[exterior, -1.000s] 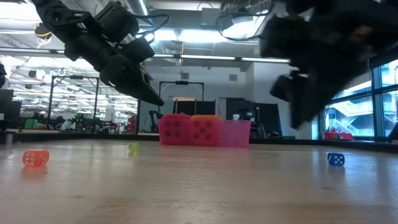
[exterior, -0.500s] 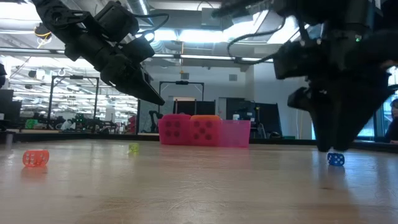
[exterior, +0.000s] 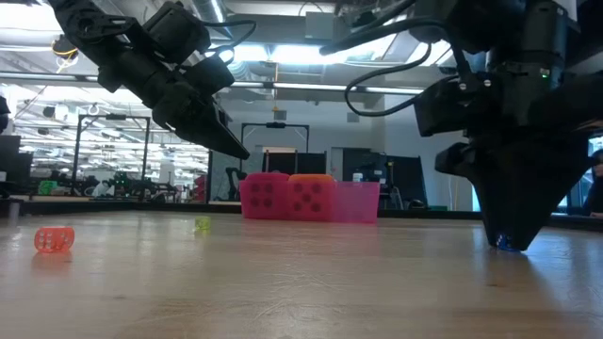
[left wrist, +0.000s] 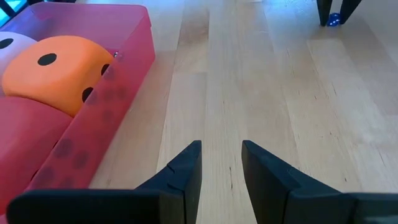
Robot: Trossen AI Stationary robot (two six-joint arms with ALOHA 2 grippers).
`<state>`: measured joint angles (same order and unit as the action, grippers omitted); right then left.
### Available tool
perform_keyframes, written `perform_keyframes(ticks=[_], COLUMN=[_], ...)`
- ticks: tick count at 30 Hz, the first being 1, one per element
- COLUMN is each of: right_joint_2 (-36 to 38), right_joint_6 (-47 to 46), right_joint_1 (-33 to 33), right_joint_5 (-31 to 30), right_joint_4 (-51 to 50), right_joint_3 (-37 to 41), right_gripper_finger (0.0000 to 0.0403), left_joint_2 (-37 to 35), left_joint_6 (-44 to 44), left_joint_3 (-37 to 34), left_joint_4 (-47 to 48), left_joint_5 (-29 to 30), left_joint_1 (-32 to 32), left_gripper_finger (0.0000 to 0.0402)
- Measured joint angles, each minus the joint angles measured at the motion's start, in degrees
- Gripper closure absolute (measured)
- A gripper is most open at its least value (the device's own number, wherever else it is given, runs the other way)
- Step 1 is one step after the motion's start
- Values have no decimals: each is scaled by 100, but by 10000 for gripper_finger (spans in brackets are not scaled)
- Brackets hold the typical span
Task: Pick & Place Dice
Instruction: Put the small blue die into the red bin
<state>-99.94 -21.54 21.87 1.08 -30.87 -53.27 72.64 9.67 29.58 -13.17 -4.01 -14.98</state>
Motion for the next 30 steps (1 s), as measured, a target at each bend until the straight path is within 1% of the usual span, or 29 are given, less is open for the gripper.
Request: perform_keyframes(ticks=[5,9,11,13,15,17,21,23,24,25,26,28,30], right_joint_2=[-4,10,-30,-9,-9,-9,4,4,6,10,11,11,3], right_joint_6=[10,263,567,1071,1768,2453,3319,3611,3723,3820,3868,3867,3849], right_joint_1=[-7,-104,-178,-262,-332,-411,-692,-939,-1106,-1279,-1472,-1923,-2357], right_joint_5=[-42,-54,-346,-838,-1495,-2357,-4440,-5160,-5325,-5349,-5238,-4648,-3821], right_joint_4=[-4,130,380,551,701,724,752,746,738,735,688,520,506], right_joint_3=[6,-4,-149,-384,-648,-888,-1305,-1426,-1460,-1467,-1467,-1467,-1425], right_gripper_finger=[326,346,348,347,345,344,344,344,344,344,344,344,344], left_joint_2=[0,0,0,0,0,0,0,0,0,0,0,0,0], left_joint_6=[2,7,15,17,17,41,57,57,57,57,57,57,57], left_joint_3=[0,0,0,0,0,0,0,0,0,0,0,0,0], left_joint_4=[0,-4,-35,-65,-72,-81,-73,-63,-63,-59,-57,-52,-33], left_joint_5=[3,11,13,12,12,11,9,9,9,9,9,8,9], left_joint_1=[-2,-2,-2,0,-2,-2,-2,-2,-2,-2,-1,-2,-2], left_gripper_finger=[292,292,292,292,292,292,292,292,292,292,292,292,292])
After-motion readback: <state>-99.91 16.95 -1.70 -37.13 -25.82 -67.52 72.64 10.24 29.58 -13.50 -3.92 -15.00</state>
